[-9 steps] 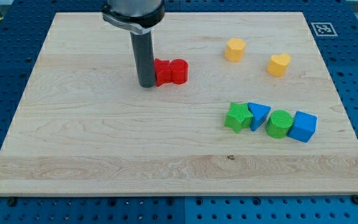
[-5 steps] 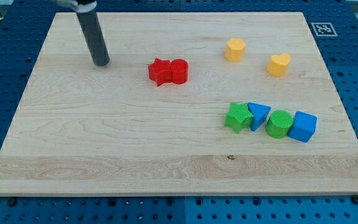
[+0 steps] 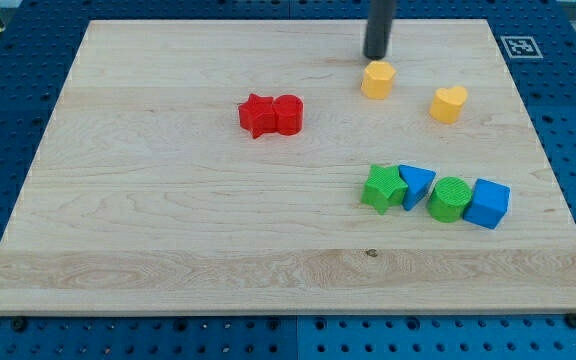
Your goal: Push the yellow hexagon closer to the red circle
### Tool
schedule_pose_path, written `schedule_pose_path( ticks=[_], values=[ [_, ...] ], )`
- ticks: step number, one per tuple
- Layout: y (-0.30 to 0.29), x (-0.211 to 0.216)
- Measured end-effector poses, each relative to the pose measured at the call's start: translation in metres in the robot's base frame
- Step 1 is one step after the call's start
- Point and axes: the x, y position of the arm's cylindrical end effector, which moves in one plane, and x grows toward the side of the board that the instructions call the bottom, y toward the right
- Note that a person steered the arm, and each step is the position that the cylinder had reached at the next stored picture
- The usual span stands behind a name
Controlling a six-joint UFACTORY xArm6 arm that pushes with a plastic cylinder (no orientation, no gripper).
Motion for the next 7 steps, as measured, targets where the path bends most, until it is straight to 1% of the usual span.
schedule_pose_path(
  ticks=[1, 2, 3, 4, 5, 6, 7],
  values=[
    [0.014, 0.022],
    [0.002, 0.051],
    [-0.016, 0.057],
    [-0.019, 0.032],
    [-0.02, 0.023],
    [-0.022, 0.048],
    [-0.029, 0.094]
  ],
)
